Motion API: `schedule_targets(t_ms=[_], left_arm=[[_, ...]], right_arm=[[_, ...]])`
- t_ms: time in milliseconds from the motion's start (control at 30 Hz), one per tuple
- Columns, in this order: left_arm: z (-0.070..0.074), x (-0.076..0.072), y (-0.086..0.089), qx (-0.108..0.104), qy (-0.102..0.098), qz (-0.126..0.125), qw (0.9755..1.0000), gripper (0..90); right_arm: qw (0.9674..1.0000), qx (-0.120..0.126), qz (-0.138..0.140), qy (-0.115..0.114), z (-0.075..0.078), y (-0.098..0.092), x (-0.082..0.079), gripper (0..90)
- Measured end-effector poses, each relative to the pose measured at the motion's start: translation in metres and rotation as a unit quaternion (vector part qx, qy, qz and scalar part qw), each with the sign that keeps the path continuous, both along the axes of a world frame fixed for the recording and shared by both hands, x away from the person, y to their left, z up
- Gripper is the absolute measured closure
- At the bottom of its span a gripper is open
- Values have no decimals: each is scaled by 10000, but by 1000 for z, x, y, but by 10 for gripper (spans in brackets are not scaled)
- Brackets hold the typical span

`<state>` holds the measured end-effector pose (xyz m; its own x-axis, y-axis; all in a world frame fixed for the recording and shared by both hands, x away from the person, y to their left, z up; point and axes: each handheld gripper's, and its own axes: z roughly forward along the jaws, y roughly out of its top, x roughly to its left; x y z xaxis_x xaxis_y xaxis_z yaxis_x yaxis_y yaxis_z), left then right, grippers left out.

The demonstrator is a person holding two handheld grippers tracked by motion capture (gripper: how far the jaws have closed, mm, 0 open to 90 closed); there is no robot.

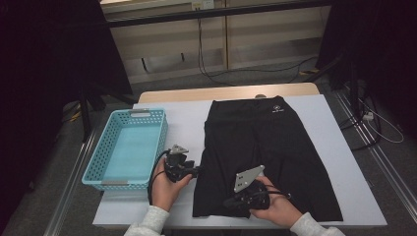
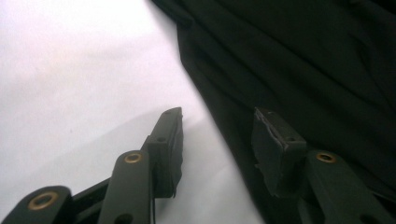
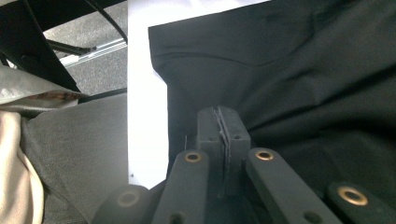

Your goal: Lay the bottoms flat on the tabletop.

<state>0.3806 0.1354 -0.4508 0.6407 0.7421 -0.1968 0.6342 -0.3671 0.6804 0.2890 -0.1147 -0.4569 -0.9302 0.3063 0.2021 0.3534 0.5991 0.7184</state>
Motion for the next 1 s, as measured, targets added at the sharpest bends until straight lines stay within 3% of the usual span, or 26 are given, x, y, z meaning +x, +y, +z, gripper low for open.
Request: schedule_targets(t_ms=[133,333,567,1000], left_arm=[[0,1,-2,36,4,-23,10000,567],[0,0,-7,-67,270,-212,9994,718],[2,1,-8,-87,468,-188,9987,890],[9,-2,4,-61,554,9,9984,900]], right_arm=[[10000,-5,41,-6,0,0,-1,893],[10000,6,39,20,0,-1,-2,893],[10000,-22,64,-8,0,0,-2,893],[9999,-87,91,-26,3,5,-6,895]])
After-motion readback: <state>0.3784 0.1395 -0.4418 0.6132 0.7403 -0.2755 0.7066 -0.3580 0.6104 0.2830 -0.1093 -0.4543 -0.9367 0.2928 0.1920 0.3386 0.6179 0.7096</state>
